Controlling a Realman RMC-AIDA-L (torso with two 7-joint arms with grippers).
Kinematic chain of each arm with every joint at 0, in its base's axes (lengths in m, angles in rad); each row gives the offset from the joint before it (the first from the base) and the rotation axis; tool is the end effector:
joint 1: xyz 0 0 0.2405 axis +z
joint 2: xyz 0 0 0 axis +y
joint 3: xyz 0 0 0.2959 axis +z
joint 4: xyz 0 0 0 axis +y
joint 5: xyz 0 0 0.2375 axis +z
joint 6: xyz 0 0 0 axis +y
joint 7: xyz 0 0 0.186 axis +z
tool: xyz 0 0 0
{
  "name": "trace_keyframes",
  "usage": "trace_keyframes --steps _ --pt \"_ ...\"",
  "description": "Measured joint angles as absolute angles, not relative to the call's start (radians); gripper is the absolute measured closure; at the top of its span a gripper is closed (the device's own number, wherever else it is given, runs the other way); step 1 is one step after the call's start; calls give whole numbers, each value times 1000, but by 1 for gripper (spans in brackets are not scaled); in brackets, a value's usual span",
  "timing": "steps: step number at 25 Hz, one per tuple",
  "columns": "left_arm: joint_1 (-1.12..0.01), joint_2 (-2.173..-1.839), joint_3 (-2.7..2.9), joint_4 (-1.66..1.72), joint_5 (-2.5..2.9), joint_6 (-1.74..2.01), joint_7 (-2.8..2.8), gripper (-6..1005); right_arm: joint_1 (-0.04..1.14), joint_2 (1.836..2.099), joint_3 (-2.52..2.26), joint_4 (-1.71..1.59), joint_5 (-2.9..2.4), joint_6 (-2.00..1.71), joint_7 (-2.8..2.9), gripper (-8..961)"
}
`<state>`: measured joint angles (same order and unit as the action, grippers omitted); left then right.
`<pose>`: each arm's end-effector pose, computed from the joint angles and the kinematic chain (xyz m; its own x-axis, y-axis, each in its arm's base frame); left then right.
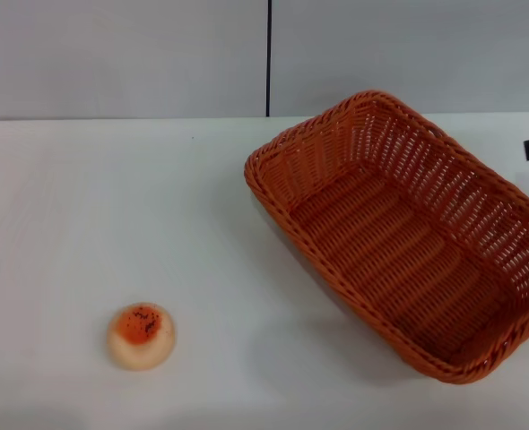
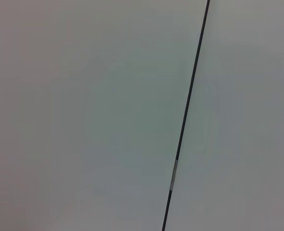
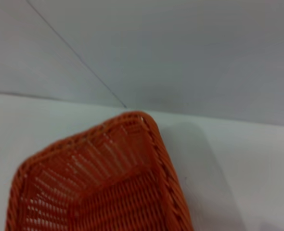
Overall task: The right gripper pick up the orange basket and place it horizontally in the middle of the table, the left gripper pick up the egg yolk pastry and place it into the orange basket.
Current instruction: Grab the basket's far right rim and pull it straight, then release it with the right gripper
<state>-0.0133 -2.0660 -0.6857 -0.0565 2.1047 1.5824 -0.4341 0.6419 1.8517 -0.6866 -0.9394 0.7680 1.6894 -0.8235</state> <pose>-0.4683 0.1984 0.0066 0.5618 -0.1136 0.8195 0.8269 0.1056 -0.5523 0.3108 0.4318 0.0863 0.4950 -0.8356 -0.2382 -0.8651 -0.4484 -0.2246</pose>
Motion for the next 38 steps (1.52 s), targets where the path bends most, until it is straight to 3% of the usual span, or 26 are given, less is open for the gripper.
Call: trace_keyframes --steps 8,19,24,32,34,38 --pt "14 -2066 -686 -56 2103 1610 -434 195 725 1880 -689 -837 686 1624 -828 230" --pt "31 -2063 -690 -52 2098 1648 -434 199 730 1959 -748 -730 636 1441 -852 240" --pt "31 -2063 -688 -42 2100 1651 -434 201 727 1978 -754 -736 637 1427 -869 244" --pt "39 -2064 -686 -39 2099 1651 -434 204 726 1984 -755 -744 644 1419 -872 251" --pt "40 -2064 -687 -40 2098 1651 -434 204 726 1985 -755 -747 644 1417 -874 480" --pt "40 -2064 -688 -40 2098 1652 -434 206 728 1986 -755 -754 646 1417 -879 670"
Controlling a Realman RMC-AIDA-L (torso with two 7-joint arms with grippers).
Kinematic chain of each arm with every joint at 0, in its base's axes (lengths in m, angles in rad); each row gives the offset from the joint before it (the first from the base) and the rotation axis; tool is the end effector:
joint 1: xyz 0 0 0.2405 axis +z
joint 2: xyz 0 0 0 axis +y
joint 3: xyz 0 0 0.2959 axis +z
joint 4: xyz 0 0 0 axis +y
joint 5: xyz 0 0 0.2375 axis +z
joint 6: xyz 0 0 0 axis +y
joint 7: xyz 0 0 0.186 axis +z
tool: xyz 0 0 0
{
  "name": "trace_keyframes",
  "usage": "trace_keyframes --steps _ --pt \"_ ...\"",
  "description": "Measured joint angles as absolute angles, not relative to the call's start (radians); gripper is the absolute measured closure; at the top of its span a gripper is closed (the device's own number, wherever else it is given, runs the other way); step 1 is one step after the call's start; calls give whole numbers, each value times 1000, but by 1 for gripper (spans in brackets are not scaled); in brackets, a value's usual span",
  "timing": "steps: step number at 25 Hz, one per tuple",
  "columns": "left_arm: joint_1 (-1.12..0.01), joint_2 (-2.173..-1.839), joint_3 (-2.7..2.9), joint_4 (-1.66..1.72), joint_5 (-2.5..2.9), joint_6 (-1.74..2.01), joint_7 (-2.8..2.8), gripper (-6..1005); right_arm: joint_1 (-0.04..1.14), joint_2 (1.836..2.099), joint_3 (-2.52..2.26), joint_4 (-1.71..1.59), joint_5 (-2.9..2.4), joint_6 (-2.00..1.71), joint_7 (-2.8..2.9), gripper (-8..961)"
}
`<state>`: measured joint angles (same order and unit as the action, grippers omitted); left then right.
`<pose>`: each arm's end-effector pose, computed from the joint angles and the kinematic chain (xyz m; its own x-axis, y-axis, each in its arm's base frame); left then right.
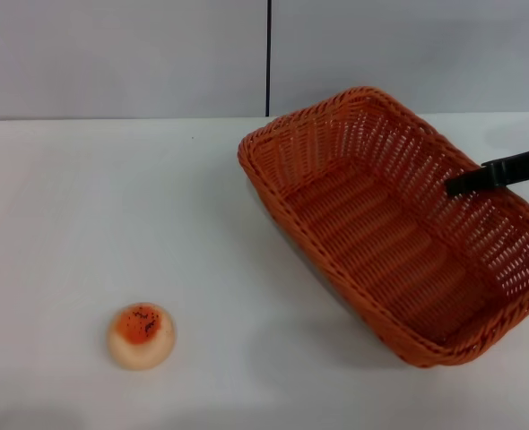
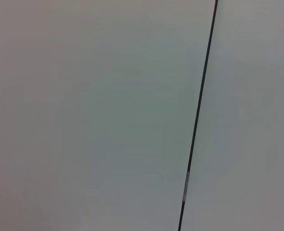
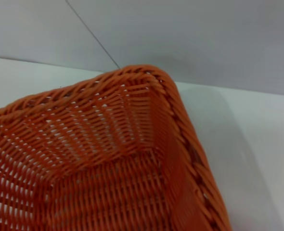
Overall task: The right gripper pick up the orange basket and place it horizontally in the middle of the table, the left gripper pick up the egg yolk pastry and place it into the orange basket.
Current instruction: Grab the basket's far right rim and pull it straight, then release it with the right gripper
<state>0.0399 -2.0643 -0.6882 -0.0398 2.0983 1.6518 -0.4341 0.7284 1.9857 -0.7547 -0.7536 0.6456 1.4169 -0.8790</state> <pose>-0.4711 0.1699 0.0169 0.5836 -0.1392 0.8000 0.8116 0.1331 -0.5689 0.3090 0.4524 -0.0168 0.5192 -0.8384 -0.1661 -0.8421 -0.4687 -0.2668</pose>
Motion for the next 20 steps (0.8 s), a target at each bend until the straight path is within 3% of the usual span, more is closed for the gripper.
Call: trace_keyframes --steps 1,20 --pt "40 -2064 -689 -40 2098 1652 -434 206 728 1989 -755 -766 646 1416 -888 717" --pt "79 -2063 -691 -27 2098 1716 -434 213 784 1989 -984 -968 637 1586 -1199 792"
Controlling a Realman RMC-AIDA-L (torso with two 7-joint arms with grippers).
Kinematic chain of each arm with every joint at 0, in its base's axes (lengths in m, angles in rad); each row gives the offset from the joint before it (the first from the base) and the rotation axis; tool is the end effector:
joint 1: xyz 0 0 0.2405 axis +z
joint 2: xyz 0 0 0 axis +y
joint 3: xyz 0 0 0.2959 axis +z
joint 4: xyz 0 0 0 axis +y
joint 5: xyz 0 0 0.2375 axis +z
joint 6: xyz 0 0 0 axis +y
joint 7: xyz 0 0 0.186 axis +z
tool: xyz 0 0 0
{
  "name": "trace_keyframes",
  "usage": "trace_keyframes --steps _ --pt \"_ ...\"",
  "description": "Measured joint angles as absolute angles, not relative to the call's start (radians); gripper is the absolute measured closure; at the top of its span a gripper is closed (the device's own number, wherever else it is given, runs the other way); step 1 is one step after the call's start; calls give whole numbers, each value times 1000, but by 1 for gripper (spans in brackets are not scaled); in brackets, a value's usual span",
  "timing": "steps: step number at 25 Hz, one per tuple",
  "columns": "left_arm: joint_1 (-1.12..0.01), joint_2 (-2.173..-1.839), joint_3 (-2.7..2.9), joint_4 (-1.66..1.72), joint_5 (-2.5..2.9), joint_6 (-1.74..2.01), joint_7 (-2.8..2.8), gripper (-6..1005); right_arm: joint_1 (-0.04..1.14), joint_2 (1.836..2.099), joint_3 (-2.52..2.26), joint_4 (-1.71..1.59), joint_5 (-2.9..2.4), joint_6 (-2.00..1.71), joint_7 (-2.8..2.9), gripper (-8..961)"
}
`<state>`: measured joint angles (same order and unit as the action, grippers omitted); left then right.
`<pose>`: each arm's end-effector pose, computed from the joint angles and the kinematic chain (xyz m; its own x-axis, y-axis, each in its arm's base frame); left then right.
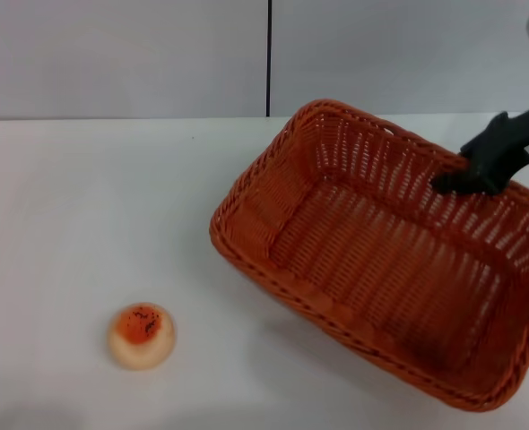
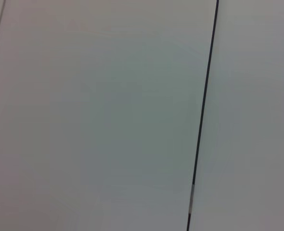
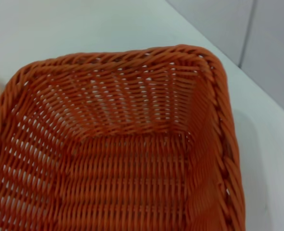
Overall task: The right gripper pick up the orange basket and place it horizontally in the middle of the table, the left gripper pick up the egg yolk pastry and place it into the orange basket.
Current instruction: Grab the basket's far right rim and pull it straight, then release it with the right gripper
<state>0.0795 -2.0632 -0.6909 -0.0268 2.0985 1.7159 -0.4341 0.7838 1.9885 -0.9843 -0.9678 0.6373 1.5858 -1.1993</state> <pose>-0.4694 0.1484 0.0248 0.6009 -0.1658 0.7820 0.7992 0.1440 -0.5836 0.2411 0.4545 -0.0128 0.8959 -0.4131 0.1633 -0.3679 -0.8961 -0.2485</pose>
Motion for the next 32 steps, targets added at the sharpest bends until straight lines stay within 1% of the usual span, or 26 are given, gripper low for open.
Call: trace_keyframes --steps 4,8,9,10,11,12,15,16,17,21,26,32 --pt "101 -2063 -693 -25 2098 1730 -434 215 770 2000 -1035 -1086 637 1617 -1324 795" --pt "110 -2063 -692 -23 2097 1738 -434 216 769 2003 -1049 -1120 636 1611 -1386 794" --pt "118 -2063 -690 -18 2098 1747 -434 217 767 2010 -1044 -1131 639 1602 -1442 794" --pt "118 -2063 -690 -18 2098 1747 -434 217 767 2010 -1044 -1131 639 1602 -1442 794" --pt "121 -2063 -690 -18 2098 1750 -434 217 765 2020 -1040 -1137 644 1587 -1496 795" --pt "121 -2063 -690 -18 2098 1750 -434 218 765 2020 -1040 -1137 644 1587 -1496 795" --pt "132 -2063 -687 -16 2102 1770 -434 219 765 2035 -1039 -1135 647 1569 -1563 795" --pt "136 -2063 -686 -15 2103 1777 -434 219 766 2045 -1044 -1131 657 1556 -1611 795" --pt "136 -2063 -686 -15 2103 1777 -434 220 766 2045 -1044 -1131 657 1556 -1611 794" --pt "150 -2063 -664 4 2105 1809 -434 221 772 2060 -1053 -1107 684 1524 -1705 794" --pt "179 -2065 -657 12 2105 1829 -435 223 780 2070 -1053 -1080 701 1509 -1786 779" --pt "188 -2067 -658 10 2105 1837 -436 225 780 2072 -1054 -1046 741 1494 -1852 750"
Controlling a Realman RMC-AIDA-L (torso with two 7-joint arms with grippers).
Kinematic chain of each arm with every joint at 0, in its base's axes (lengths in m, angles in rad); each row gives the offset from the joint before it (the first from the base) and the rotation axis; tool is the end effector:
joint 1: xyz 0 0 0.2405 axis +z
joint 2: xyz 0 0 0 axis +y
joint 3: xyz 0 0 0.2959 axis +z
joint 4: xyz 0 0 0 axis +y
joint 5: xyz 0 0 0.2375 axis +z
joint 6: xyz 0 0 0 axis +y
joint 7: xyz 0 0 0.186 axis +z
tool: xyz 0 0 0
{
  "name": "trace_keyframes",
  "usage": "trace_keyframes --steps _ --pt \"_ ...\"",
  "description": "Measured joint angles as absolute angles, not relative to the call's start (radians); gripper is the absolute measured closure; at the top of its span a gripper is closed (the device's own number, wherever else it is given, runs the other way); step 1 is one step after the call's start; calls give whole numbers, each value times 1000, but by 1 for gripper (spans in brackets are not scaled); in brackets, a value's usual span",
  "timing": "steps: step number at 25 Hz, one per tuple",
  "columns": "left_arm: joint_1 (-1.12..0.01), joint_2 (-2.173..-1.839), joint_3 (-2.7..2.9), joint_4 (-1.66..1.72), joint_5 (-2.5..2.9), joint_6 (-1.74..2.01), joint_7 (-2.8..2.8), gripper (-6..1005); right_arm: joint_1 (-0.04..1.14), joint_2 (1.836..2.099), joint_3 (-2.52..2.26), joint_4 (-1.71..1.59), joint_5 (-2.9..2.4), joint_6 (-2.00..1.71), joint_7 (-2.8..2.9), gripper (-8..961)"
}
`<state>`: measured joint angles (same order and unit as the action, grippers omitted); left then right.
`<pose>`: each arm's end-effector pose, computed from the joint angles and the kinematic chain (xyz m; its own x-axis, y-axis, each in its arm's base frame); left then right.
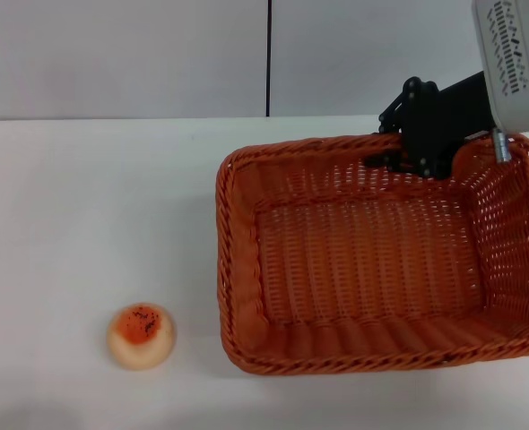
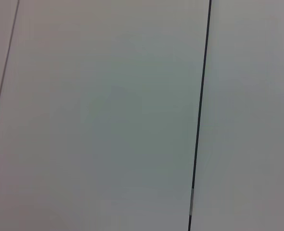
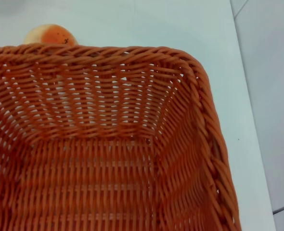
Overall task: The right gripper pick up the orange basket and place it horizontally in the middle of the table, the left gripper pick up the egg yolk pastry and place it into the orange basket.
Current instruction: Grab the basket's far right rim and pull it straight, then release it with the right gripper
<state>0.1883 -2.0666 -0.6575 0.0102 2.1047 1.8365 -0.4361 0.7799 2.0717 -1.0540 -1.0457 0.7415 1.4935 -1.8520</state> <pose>-0.4636 0.0918 0.0303 0.6340 -0.1671 0.7551 0.7733 0.1516 -0.6157 0.1902 0.4579 -0.0498 0.9284 0.3205 0.1879 0.3514 -0.9217 -0.1640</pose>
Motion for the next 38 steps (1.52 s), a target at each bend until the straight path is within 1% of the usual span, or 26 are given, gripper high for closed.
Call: trace_keyframes --steps 5,9,26,31,33,34,35,38 --pt "187 -2068 -658 4 2106 1840 -448 227 765 2075 -1057 -1020 774 1456 -1864 726" --pt "183 -2068 -642 2 2108 1843 -448 229 727 2077 -1055 -1020 835 1425 -1877 707" --pt "174 -2066 -631 0 2108 1847 -462 235 689 2078 -1057 -963 910 1359 -1907 624" --pt "167 -2066 -615 0 2108 1846 -462 237 645 2079 -1056 -981 996 1360 -1971 417" --pt "165 -2065 -602 4 2108 1847 -464 238 621 2078 -1052 -1016 1028 1361 -1968 414" --pt "164 -2064 -595 7 2108 1847 -469 238 586 2078 -1043 -1073 1082 1367 -1934 412" --pt "161 -2062 -581 14 2108 1848 -478 238 586 2078 -1043 -1073 1082 1367 -1934 411" --pt "128 -2055 -493 96 2108 1875 -550 240 501 2078 -1022 -1167 1218 1375 -1875 408"
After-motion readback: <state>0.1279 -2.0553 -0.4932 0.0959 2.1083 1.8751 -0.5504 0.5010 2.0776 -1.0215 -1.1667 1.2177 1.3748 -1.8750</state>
